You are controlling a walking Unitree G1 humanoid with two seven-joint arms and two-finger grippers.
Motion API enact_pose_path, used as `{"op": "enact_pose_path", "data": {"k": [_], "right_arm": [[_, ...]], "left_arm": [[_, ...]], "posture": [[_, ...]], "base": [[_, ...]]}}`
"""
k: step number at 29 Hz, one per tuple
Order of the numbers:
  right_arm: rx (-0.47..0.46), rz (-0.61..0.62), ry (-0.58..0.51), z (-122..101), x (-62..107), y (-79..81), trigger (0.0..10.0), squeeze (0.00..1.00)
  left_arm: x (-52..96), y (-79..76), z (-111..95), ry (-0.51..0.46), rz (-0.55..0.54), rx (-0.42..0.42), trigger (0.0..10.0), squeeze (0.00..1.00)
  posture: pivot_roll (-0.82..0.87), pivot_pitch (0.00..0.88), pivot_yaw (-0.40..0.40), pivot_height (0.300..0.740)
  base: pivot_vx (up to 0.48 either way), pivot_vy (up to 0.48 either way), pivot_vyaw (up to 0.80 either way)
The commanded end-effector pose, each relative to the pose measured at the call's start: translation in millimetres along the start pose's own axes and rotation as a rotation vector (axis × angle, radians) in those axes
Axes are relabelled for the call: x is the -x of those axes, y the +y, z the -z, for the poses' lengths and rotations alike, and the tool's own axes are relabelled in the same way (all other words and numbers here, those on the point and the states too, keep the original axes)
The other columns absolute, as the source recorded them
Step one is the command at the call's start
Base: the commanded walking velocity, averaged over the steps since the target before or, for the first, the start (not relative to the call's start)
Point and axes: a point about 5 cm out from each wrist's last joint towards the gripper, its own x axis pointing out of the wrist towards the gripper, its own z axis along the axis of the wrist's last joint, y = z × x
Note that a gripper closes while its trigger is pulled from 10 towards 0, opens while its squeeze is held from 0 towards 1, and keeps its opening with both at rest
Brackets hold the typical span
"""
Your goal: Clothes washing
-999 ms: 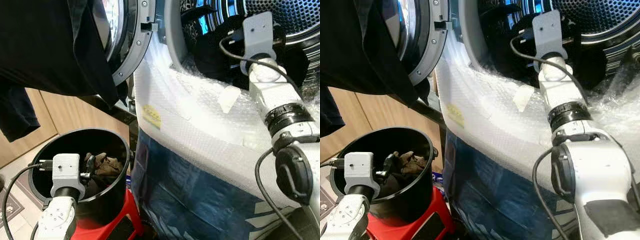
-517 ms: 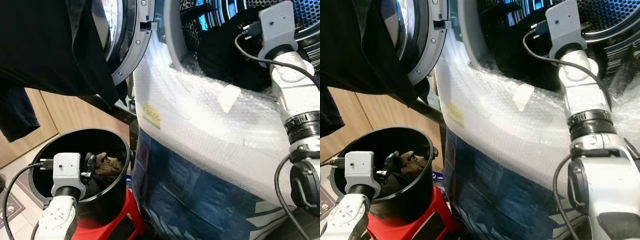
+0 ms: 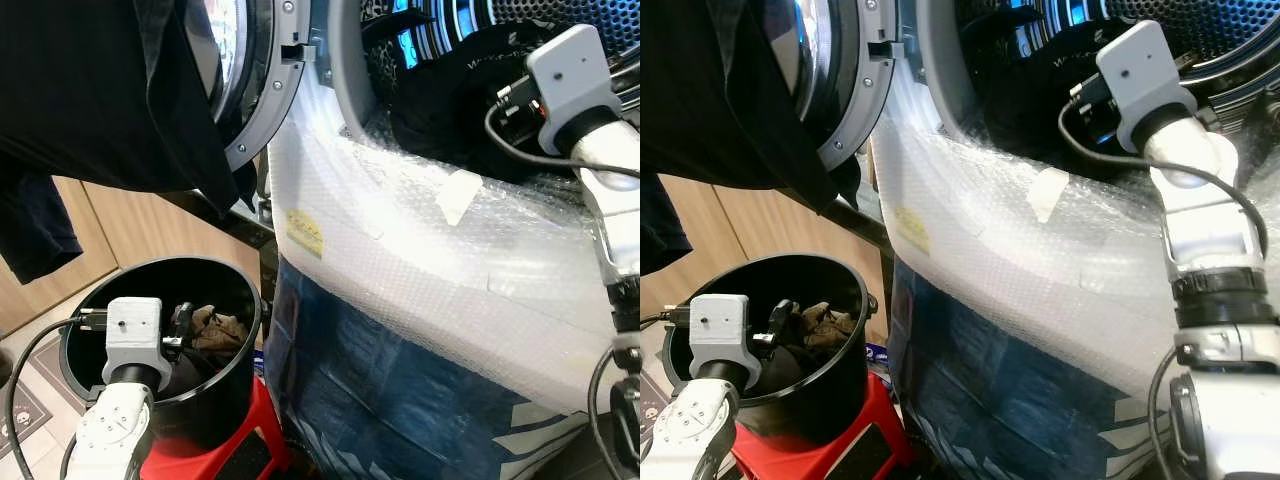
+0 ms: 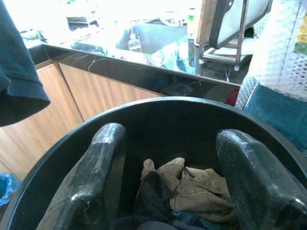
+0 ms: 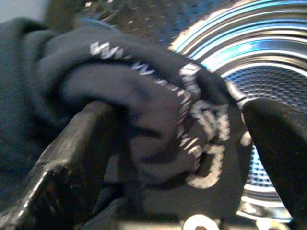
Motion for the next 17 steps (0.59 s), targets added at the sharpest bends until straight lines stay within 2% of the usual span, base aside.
{"op": "enact_pose_path", "data": {"k": [1,6,7,10,11,14,16,17], "right_arm": [[-0.043,-0.011,-0.034,-7.0,6.1,-6.0,10.0,0.0],[-0.17,-0.014,-0.07,-10.3,15.0,-12.1,10.0,0.0],[-0.265,-0.02,-0.095,-13.2,18.0,-14.1,10.0,0.0],[-0.351,-0.025,-0.104,-14.8,19.9,-16.7,10.0,0.0],[-0.429,-0.027,-0.104,-15.8,20.7,-20.2,10.0,0.0],[-0.525,-0.054,-0.131,-20.0,23.2,-24.0,10.0,0.0],[-0.57,-0.07,-0.149,-23.7,24.0,-24.6,10.0,0.0],[-0.64,-0.118,-0.157,-27.5,23.7,-19.9,10.0,0.0]], "left_arm": [[-0.8,-2.3,-1.0,0.003,0.019,0.002,10.0,0.0],[0.6,-4.4,0.9,0.007,0.022,0.007,10.0,0.0],[0.8,-6.5,1.5,0.008,0.031,0.01,10.0,0.0],[0.4,-8.1,1.9,0.009,0.036,0.01,10.0,0.0],[0.0,-8.8,1.5,0.008,0.038,0.014,10.0,0.0],[0.2,-10.2,2.2,0.01,0.045,0.015,10.0,0.0],[0.2,-10.8,2.2,0.011,0.048,0.016,10.0,0.0],[0.2,-10.9,2.3,0.011,0.048,0.017,10.0,0.0]], "posture": [[0.29,0.058,-0.036,0.74],[0.28,0.045,-0.038,0.74],[0.28,0.043,-0.038,0.74],[0.27,0.041,-0.036,0.74],[0.27,0.042,-0.037,0.74],[0.27,0.043,-0.039,0.74],[0.27,0.045,-0.04,0.74],[0.27,0.051,-0.04,0.74]], "base": [[0.0,0.0,0.0],[0.0,0.0,0.0],[0.0,0.0,0.0],[0.0,0.0,0.0],[0.0,0.0,0.0],[0.0,0.0,0.0],[0.0,0.0,0.0],[0.0,0.0,0.0]]}}
